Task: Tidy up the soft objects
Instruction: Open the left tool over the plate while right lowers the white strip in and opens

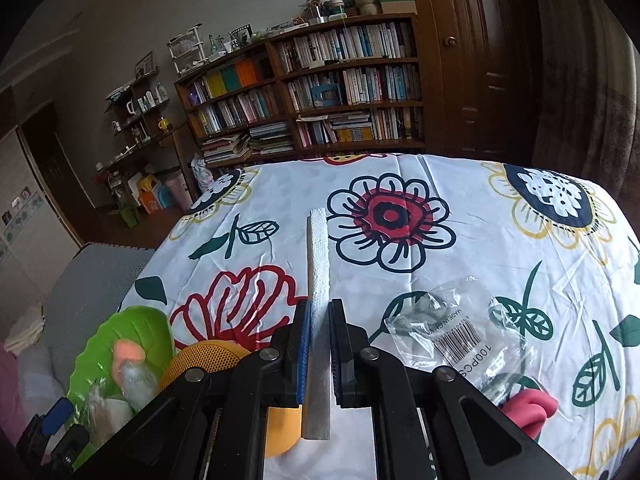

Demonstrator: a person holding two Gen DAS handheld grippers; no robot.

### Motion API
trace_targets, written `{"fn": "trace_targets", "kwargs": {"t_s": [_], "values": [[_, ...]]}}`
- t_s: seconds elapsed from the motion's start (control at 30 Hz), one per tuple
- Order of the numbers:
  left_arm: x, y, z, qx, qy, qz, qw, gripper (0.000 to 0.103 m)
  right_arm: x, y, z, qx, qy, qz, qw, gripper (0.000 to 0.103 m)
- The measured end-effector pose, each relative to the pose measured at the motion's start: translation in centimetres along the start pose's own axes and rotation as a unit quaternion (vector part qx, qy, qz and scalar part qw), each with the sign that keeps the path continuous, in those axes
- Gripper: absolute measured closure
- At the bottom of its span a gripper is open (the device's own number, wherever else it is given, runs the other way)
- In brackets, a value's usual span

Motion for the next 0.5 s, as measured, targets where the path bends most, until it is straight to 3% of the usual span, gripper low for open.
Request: {"fn": "trace_targets", "kwargs": {"t_s": [0.3, 0.5], "values": [[0.4, 0.2, 1.1, 0.016, 0.022, -0.022, 0.9994, 0.034, 0.6, 2.3, 3.4, 0.037, 0.002, -0.036, 0.999, 0.093], [0.0, 0.3, 1.7, 0.035, 0.029, -0.014, 0.9989, 0.033, 1.9, 1.9, 6.9, 0.076, 0.035, -0.059, 0.995, 0.093]]}}
Point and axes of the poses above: each gripper's, at about its wrist camera, not at the fingertips, and x roughly against the way its jaws point, z to its left, y to its top, the point moved 2 cm from there along -x, roughly the way its jaws point, and after that the axes turned 8 degrees about z, right-handed, at the moved point
